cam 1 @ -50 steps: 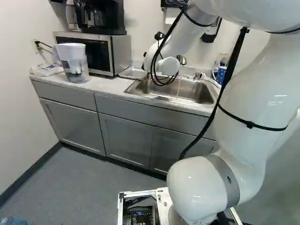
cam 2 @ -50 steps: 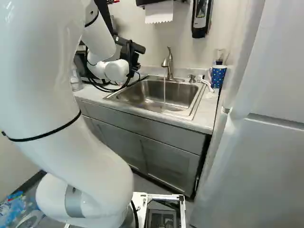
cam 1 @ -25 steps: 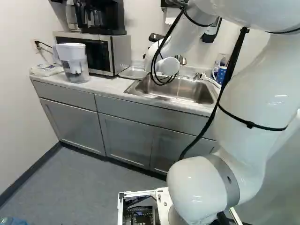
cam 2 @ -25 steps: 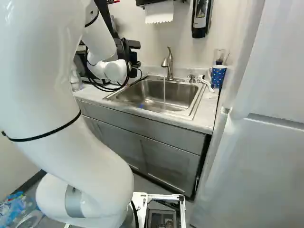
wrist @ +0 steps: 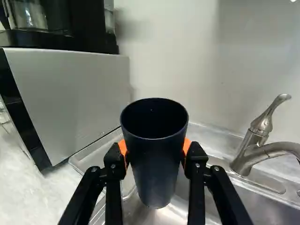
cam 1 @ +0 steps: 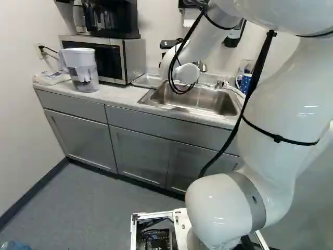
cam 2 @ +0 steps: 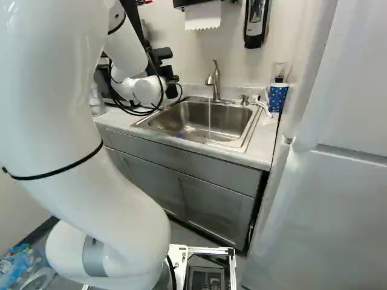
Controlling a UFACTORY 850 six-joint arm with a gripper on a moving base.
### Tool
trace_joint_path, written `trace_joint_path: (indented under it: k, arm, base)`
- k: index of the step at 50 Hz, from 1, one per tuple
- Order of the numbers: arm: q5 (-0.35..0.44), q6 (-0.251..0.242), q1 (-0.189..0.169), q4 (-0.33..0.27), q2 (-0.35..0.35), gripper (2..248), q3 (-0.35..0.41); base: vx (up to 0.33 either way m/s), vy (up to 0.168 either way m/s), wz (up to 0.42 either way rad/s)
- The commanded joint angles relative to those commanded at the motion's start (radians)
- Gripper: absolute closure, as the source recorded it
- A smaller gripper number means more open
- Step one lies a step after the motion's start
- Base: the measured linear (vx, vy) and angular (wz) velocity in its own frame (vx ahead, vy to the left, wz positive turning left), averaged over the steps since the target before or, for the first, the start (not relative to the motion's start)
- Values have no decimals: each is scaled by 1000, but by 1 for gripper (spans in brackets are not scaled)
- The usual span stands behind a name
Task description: Rinse the cup and place it in the tray
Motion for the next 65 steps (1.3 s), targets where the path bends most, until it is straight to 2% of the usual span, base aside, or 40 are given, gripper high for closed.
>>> trace_joint_path:
  k: [21, 36, 65]
  arm:
    - [0, 0, 1, 0, -4, 125, -4]
    - [16, 0, 18, 8, -55, 125, -58]
    - [16, 0, 62, 117, -197, 125, -216]
  base:
    - [0, 0, 0]
    - [0, 0, 0]
    - [0, 0, 0]
